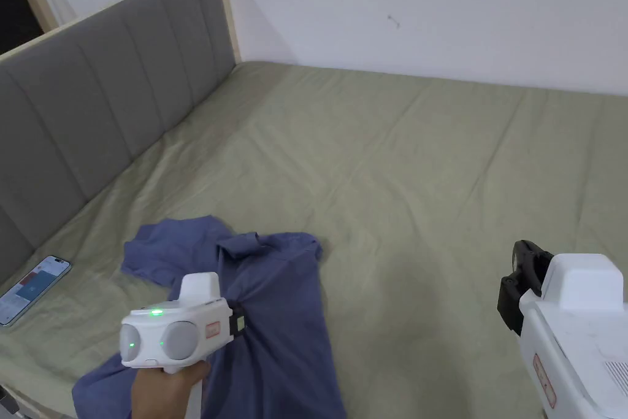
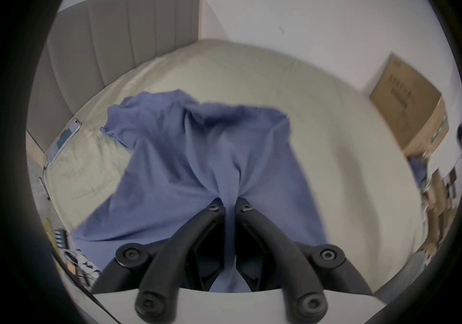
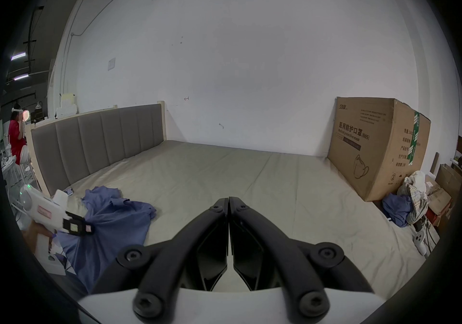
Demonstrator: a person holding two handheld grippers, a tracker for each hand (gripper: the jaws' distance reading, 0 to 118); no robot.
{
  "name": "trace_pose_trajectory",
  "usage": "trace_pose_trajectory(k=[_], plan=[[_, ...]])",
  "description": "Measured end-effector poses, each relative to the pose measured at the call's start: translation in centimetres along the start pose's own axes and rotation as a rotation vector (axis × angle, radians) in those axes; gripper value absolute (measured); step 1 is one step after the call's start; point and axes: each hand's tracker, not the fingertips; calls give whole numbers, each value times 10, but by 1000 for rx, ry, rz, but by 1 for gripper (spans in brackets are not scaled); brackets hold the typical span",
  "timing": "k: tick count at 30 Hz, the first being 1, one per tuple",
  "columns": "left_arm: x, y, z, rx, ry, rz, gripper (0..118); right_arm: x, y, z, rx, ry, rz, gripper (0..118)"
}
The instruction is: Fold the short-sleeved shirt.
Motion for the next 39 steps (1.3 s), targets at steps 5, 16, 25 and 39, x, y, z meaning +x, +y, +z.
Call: trace_pose_trajectory(k=[5, 16, 25, 39], plan=[[20, 21, 48, 93, -76, -25, 4, 14, 4, 14, 26, -17, -11, 0], [143, 109, 134, 270, -354, -199, 3, 59, 12, 52, 89, -93, -57, 0], [283, 131, 156, 323, -543, -439, 3, 116, 17, 94, 143, -231, -67, 0], [416, 49, 109, 97, -764, -671, 4, 185, 1, 142, 136, -426, -81, 0]])
